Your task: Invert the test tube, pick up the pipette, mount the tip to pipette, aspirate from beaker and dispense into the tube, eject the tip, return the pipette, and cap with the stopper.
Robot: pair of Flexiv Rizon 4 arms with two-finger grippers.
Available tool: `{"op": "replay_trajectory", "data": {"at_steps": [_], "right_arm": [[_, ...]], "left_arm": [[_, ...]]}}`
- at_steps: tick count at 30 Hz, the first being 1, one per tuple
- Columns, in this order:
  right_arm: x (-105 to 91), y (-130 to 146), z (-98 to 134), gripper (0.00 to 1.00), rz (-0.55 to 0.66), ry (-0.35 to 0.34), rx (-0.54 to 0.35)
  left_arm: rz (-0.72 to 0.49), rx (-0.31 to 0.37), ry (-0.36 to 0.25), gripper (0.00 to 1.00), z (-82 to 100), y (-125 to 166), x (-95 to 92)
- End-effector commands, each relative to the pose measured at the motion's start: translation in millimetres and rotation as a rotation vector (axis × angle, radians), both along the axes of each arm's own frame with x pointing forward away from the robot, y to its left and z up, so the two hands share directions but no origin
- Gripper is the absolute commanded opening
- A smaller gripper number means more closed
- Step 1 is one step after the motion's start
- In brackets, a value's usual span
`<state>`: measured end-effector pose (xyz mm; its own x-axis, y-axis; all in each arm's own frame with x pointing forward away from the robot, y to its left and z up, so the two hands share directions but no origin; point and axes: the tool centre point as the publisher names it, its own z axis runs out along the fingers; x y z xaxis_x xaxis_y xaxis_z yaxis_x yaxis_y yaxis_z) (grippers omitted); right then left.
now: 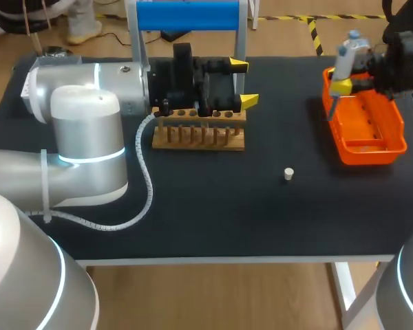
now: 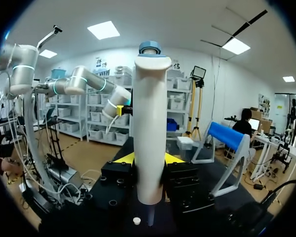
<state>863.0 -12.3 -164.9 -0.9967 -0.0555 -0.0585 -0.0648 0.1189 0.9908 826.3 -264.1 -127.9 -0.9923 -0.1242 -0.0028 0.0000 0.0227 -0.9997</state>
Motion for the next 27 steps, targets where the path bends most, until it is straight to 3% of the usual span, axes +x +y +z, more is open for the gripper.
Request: {"op": "replay_trajectory", "data": {"at_steps": [1, 11, 27], "right_arm": [[-10.9, 23.5, -3.6, 0.00, -0.125, -0.012, 0.017], [-25.2, 66.6, -1.6, 0.00, -0.040, 0.055, 0.062], [-42.2, 124.3, 1.9, 0.00, 0.064, 0.070, 0.066]], "left_arm": [[0.002, -0.001, 0.000, 1.00, -0.4, -0.7, -0.1], [0.002, -0.001, 0.000, 1.00, -0.4, -0.7, -0.1], [0.002, -0.001, 0.000, 1.00, -0.4, -0.7, -0.1]]}}
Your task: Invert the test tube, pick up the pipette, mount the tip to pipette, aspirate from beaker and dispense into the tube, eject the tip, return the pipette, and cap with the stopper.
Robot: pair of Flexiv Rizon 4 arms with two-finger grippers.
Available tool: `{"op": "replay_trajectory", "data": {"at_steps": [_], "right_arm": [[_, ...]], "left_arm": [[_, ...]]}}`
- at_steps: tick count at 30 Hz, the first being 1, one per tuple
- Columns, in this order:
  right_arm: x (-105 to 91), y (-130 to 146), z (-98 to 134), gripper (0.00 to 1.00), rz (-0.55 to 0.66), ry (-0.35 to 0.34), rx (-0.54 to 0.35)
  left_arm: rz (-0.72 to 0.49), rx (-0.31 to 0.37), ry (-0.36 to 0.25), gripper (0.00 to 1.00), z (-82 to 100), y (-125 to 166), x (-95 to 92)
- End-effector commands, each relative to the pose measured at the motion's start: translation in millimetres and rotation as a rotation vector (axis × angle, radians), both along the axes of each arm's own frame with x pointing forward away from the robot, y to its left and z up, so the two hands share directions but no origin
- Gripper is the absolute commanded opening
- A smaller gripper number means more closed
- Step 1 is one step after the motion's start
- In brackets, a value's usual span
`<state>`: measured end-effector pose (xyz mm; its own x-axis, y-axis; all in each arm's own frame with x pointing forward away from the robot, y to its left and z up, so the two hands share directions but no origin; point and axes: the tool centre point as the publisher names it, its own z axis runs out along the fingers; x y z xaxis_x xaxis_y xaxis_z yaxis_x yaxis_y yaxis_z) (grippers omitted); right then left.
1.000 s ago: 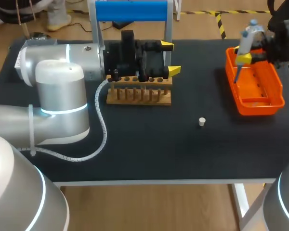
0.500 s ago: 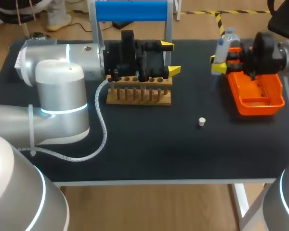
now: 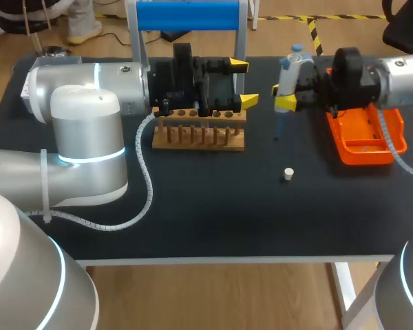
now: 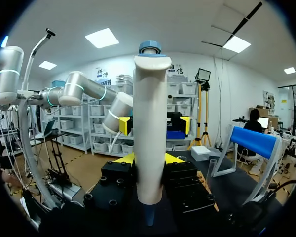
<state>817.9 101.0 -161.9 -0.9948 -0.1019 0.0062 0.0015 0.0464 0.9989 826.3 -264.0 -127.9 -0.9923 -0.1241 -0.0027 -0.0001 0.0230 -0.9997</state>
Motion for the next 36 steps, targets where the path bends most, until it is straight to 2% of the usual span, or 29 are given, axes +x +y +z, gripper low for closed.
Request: {"op": "replay_trajectory", "data": {"at_steps": [1, 17, 36], "right_arm": [[1.9, 14.1, -1.6, 0.00, 0.016, -0.001, -0.005], [-3.8, 54.0, -16.7, 0.00, 0.051, 0.007, -0.030], [1.0, 69.9, -16.3, 0.00, -0.007, 0.005, -0.001]], "left_arm": [[0.002, -0.001, 0.000, 1.00, -0.4, -0.7, -0.1], [0.002, -0.001, 0.000, 1.00, -0.4, -0.7, -0.1], [0.002, -0.001, 0.000, 1.00, -0.4, -0.7, -0.1]]}}
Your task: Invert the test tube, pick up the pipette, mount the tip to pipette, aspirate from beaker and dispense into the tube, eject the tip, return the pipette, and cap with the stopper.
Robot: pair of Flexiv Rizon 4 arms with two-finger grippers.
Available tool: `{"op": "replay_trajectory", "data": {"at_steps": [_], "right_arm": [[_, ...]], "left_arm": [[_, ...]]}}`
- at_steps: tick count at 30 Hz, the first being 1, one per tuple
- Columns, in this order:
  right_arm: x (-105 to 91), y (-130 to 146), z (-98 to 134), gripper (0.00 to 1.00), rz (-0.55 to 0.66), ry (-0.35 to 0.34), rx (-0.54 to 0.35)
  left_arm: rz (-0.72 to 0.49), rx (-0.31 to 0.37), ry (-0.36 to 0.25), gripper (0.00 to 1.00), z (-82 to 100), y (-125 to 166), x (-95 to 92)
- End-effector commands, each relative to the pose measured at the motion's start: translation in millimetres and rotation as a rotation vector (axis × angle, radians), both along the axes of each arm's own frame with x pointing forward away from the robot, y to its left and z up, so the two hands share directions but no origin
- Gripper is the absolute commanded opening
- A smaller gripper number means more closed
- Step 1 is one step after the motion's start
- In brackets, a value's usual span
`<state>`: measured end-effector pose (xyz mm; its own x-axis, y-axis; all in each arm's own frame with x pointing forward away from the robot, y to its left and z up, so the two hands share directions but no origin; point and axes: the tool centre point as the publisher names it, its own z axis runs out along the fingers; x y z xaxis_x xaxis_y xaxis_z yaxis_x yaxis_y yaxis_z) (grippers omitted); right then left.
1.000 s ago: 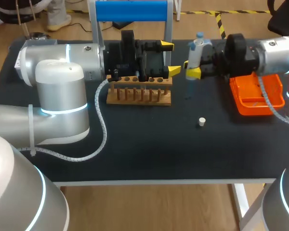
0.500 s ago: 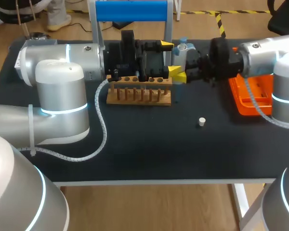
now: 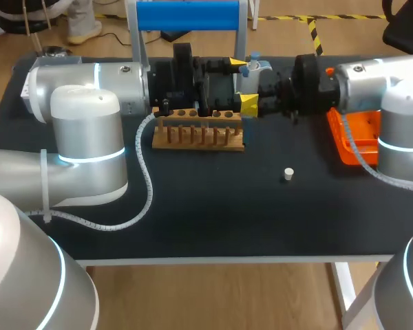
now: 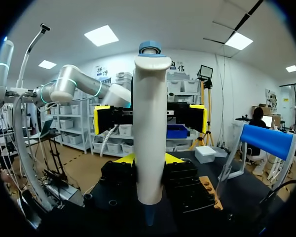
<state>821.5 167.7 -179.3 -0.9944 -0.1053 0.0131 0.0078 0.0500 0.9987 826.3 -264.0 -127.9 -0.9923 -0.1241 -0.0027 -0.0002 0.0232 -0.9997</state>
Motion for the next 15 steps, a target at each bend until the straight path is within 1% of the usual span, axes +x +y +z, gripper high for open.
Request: {"op": "replay_trajectory", "data": {"at_steps": [1, 9, 10, 11, 12, 13, 15], "right_arm": [[-2.6, 3.8, 1.3, 0.00, -0.012, -0.002, 0.004], [-2.0, 5.7, 2.5, 0.00, -0.024, -0.005, 0.014], [-1.9, 5.9, 2.6, 0.00, -0.025, -0.005, 0.014], [-2.0, 6.2, 2.9, 0.00, -0.029, -0.008, 0.015], [-2.0, 6.3, 3.5, 0.00, -0.031, -0.015, 0.016], [-2.0, 6.2, 3.6, 0.00, -0.033, -0.018, 0.014], [-1.8, 5.7, 3.9, 0.00, -0.038, -0.019, 0.015]], "left_arm": [[0.002, -0.001, -0.001, 1.00, -0.4, -0.7, -0.1], [0.002, -0.001, -0.001, 1.00, -0.4, -0.7, -0.1], [0.002, -0.001, -0.001, 0.88, -0.4, -0.7, -0.1], [0.002, -0.001, -0.001, 0.45, -0.4, -0.7, -0.1], [0.002, -0.001, -0.001, 0.04, -0.4, -0.7, -0.1], [0.002, -0.001, -0.001, 0.00, -0.4, -0.7, -0.1], [0.002, -0.001, -0.001, 0.00, -0.4, -0.7, -0.1]]}}
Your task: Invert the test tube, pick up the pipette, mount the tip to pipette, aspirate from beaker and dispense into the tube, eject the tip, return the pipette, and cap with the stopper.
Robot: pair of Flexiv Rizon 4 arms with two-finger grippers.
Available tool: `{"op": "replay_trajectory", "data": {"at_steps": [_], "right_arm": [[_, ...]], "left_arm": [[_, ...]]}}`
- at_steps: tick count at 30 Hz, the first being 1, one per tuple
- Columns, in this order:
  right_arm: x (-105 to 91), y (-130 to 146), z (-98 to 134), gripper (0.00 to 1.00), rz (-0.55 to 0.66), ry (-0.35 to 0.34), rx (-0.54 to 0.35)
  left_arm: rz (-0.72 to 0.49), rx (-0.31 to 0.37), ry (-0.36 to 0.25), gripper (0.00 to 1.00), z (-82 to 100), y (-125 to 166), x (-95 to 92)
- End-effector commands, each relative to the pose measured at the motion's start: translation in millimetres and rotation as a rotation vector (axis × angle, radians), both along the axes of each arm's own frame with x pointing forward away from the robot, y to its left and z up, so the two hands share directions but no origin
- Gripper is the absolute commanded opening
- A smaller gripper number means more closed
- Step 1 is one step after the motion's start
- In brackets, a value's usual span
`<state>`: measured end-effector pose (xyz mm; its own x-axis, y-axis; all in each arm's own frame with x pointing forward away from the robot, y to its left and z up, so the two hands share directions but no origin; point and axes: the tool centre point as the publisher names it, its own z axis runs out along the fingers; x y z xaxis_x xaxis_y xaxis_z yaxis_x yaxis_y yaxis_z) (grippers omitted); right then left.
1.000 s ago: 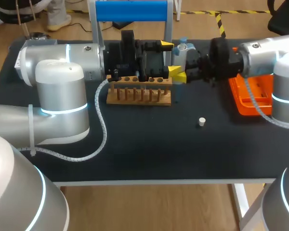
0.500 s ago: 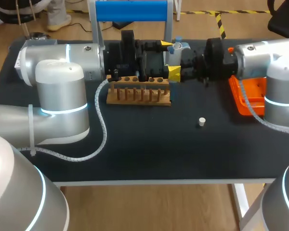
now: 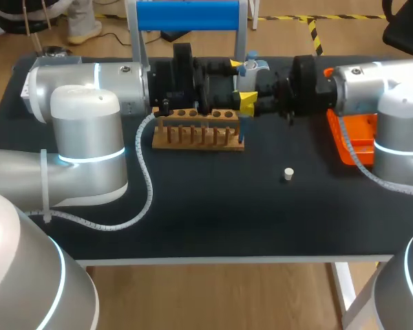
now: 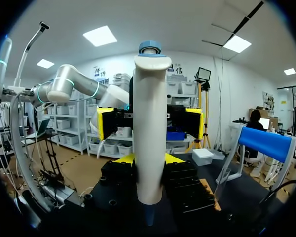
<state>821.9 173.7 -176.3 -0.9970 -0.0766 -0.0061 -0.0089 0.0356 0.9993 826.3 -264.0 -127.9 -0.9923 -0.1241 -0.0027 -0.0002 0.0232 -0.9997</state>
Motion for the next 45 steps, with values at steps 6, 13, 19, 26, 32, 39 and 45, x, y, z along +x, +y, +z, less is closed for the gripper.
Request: {"op": "replay_trajectory", "data": {"at_steps": [6, 13, 19, 26, 32, 39, 45], "right_arm": [[-2.6, -2.2, 2.1, 0.00, -0.027, -0.019, 0.000], [-3.2, -2.3, 2.2, 0.00, -0.029, -0.019, 0.000], [-2.9, -1.8, 3.0, 1.00, -0.027, -0.020, -0.007], [-0.2, -18.2, 8.4, 1.00, -0.016, -0.006, 0.001], [9.5, -55.7, 12.5, 1.00, 0.003, 0.000, 0.033], [40.8, -92.2, 9.6, 1.00, -0.066, -0.020, -0.007], [78.5, -106.8, 13.1, 1.00, -0.140, -0.023, -0.042]], "left_arm": [[0.002, -0.001, -0.001, 0.00, -0.4, -0.7, -0.1], [0.002, -0.001, -0.001, 0.00, -0.4, -0.7, -0.1], [0.002, -0.001, -0.001, 0.00, -0.4, -0.7, -0.1], [0.002, -0.001, -0.001, 0.00, -0.4, -0.7, -0.1], [0.002, -0.001, -0.001, 0.00, -0.4, -0.7, -0.1], [0.002, -0.001, -0.001, 0.00, -0.4, -0.7, -0.1], [0.002, -0.001, -0.001, 0.00, -0.4, -0.7, -0.1]]}}
